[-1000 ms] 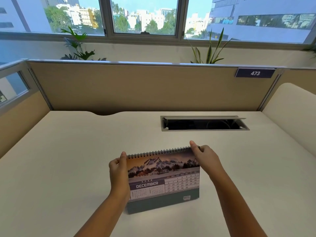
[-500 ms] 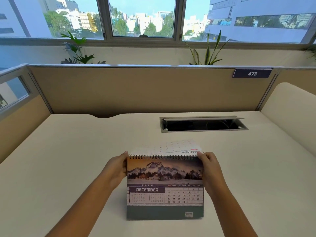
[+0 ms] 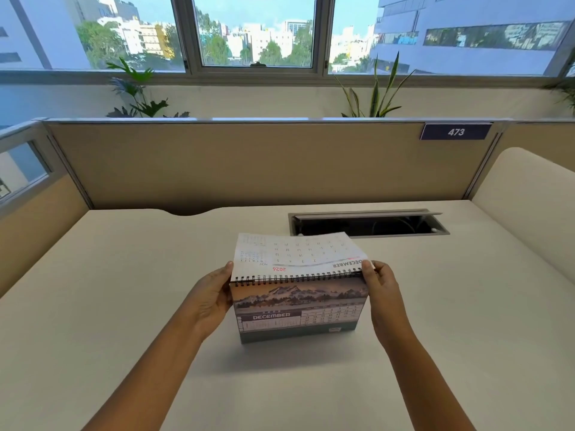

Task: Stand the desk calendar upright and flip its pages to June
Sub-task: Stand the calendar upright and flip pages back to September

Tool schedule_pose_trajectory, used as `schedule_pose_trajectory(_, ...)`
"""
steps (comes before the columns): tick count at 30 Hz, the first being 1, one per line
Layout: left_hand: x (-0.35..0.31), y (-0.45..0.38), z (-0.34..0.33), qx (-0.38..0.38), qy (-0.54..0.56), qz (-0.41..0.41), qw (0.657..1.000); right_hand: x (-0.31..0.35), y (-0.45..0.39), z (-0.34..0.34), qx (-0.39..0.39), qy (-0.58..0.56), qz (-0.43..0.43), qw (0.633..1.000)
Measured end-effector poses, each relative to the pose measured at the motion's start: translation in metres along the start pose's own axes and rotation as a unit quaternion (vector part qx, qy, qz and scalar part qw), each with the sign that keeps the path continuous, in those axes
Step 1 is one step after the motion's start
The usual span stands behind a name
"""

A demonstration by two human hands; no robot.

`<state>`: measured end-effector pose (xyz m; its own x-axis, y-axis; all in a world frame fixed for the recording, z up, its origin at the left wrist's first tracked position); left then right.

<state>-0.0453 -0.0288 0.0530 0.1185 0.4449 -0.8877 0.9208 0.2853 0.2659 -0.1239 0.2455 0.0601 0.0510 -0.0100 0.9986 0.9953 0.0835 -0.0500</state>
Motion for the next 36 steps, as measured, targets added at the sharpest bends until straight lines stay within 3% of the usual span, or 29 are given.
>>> schedule_pose_trajectory(8,0.018,0.005,0.000,-0.021,0.075,0.020,0.997,-0.002,-0.005,0.000,0.022,-0.035,-0.049,0.998)
schedule_pose_trajectory(13,0.018,0.006,0.007,-0.050,-0.055,0.062,0.995,0.002,-0.006,0.002,0.029,-0.010,-0.069,0.997)
schedule_pose_trajectory(17,0.009,0.003,0.009,-0.046,-0.191,0.108,0.975,0.001,-0.008,0.002,0.013,0.016,-0.077,0.997)
schedule_pose_trajectory(22,0.003,-0.004,0.007,-0.053,-0.261,0.138,0.954,-0.002,-0.008,-0.003,-0.003,0.057,-0.093,0.994)
schedule_pose_trajectory(28,-0.004,-0.009,0.002,-0.061,-0.245,0.144,0.957,-0.002,-0.005,-0.004,-0.001,0.081,-0.096,0.992)
schedule_pose_trajectory(34,-0.018,-0.012,-0.009,-0.057,-0.150,0.047,0.986,-0.003,-0.003,-0.005,-0.005,0.068,-0.110,0.992)
schedule_pose_trajectory(36,-0.023,-0.009,-0.013,-0.025,-0.098,0.023,0.995,-0.004,-0.001,-0.005,-0.020,0.040,-0.125,0.991)
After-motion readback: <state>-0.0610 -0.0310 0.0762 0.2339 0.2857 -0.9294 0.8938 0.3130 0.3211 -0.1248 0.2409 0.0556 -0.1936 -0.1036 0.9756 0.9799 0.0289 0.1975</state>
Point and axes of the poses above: each hand's wrist, its own y-axis away from the middle knuckle, its own z-axis out of the back of the hand, x = y × z, the point moved 6 cm from there along -y, towards the middle knuckle, and after that the axes turned 2 degrees about x, right-handed, at the moved point
